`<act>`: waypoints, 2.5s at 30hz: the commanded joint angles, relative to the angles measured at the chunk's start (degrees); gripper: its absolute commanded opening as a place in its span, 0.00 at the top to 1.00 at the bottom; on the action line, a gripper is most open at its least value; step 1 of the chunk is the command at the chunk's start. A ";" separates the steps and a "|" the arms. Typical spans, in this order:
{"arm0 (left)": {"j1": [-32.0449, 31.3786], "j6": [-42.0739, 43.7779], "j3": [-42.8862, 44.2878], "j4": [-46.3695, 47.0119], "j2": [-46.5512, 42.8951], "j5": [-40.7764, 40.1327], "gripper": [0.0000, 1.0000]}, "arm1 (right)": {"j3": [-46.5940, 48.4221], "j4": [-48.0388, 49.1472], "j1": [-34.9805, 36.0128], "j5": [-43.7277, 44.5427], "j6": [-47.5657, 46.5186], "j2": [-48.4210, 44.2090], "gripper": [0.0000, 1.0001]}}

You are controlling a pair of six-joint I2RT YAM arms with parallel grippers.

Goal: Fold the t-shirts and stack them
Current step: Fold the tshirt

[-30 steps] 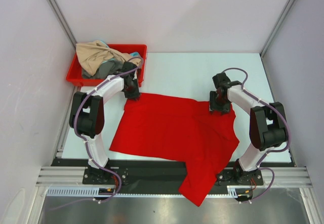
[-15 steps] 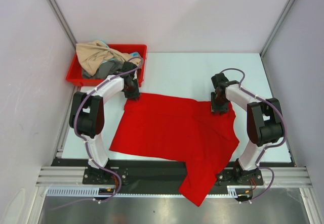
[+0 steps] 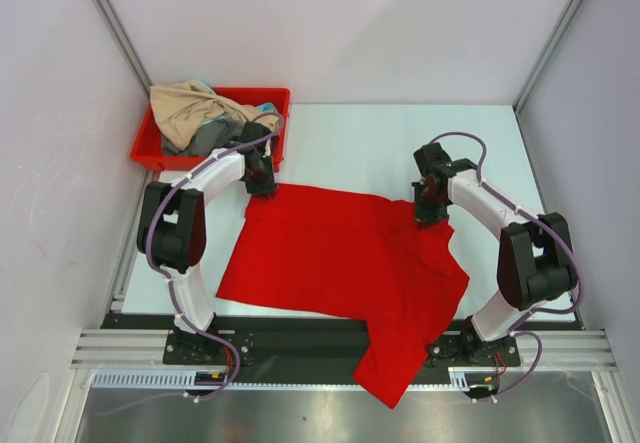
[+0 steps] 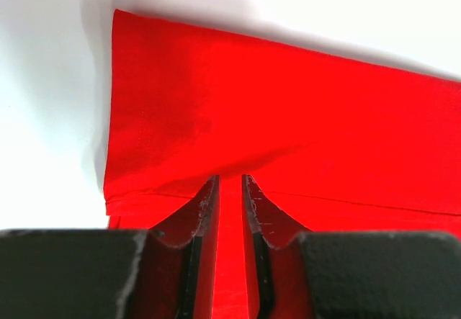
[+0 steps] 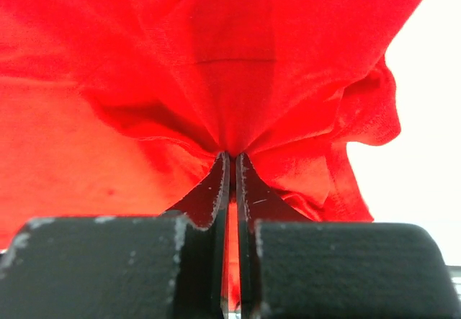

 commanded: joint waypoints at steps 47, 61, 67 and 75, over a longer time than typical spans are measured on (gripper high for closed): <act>0.43 -0.06 3.42 0.16 4.74 -0.05 0.78 | -1.97 12.20 -22.13 -9.20 5.00 9.75 0.53; 1.58 -1.03 6.41 -0.72 9.22 -2.34 0.78 | 0.50 12.37 -22.05 -9.11 3.76 13.18 0.58; 1.58 -1.64 6.94 -0.63 10.19 -2.16 0.78 | 1.37 12.90 -22.05 -9.56 4.20 11.69 0.51; 1.58 -1.73 6.76 -0.37 10.36 -2.08 0.79 | 2.60 13.52 -22.57 -9.56 4.56 11.86 0.49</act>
